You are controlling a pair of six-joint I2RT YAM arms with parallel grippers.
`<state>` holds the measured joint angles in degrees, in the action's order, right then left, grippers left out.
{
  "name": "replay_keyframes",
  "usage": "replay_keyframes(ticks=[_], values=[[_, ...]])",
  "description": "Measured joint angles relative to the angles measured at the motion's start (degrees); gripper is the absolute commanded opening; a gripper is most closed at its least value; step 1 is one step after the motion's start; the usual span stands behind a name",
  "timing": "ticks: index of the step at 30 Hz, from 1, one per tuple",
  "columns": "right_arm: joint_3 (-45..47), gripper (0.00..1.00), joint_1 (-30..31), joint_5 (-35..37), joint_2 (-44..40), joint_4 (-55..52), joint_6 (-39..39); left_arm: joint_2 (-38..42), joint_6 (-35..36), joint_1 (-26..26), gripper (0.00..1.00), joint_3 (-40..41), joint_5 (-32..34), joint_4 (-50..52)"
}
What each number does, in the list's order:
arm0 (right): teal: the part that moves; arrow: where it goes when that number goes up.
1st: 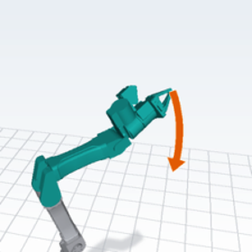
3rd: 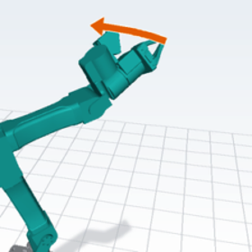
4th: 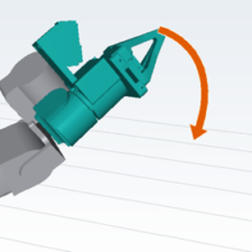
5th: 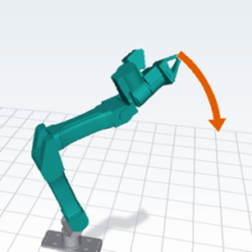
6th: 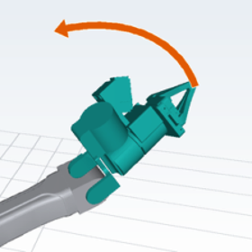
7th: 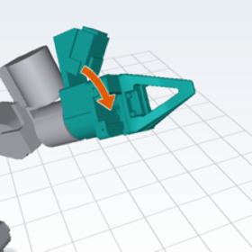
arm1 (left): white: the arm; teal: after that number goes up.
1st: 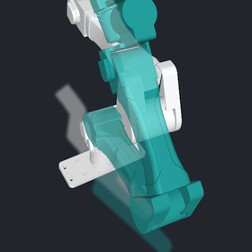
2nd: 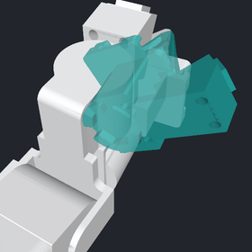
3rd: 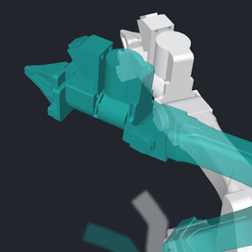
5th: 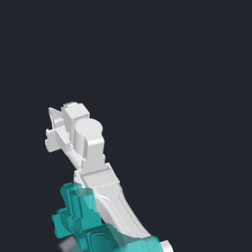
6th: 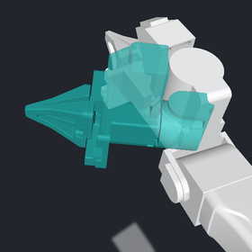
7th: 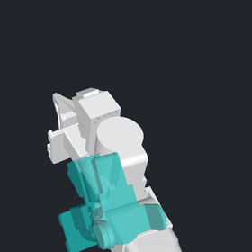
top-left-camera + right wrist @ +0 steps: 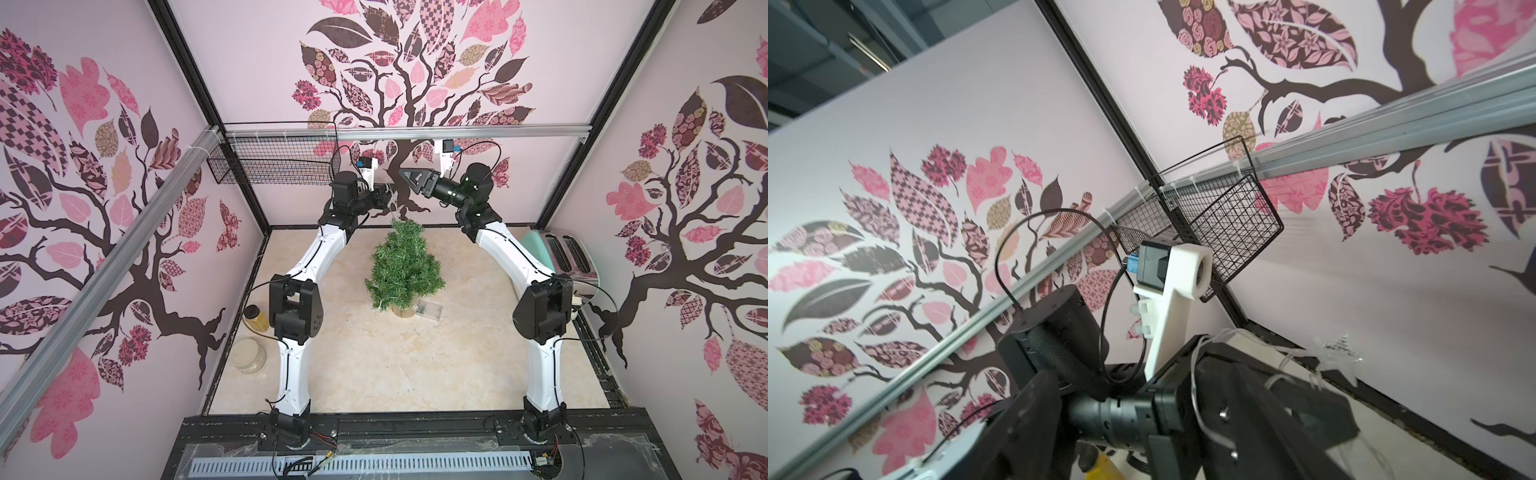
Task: Remove string lights from the small christmas tree
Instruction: Remove the light string from the Christmas tree.
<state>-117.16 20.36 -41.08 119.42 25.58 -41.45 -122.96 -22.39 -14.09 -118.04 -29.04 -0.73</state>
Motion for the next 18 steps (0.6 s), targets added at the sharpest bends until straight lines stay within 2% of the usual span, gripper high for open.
replay_keyframes(ticks=[1, 2, 9, 16, 18], values=[[1.6, 0.88, -0.5, 0.3, -1.0, 1.2, -0.9, 0.5, -0.2, 0.5, 0.00, 0.5, 0.6, 0.0], [3.4, 0.92, -1.2, 0.8, -2.0, 2.5, -2.0, 1.1, -0.3, 0.9, 0.00, 1.1, 1.1, -0.1], [20.8, 0.93, -6.3, 5.9, -12.7, 8.2, -4.5, 6.7, -3.1, 3.8, 0.00, 6.2, 5.0, -1.4], [34.0, 0.94, -5.7, 9.9, -23.1, 10.2, -2.4, 13.6, -4.8, 5.2, 0.00, 14.4, 9.0, -3.5], [36.5, 0.97, -5.6, 10.7, -25.3, 10.7, -2.1, 15.5, -4.8, 5.5, 0.00, 16.3, 10.1, -3.6]])
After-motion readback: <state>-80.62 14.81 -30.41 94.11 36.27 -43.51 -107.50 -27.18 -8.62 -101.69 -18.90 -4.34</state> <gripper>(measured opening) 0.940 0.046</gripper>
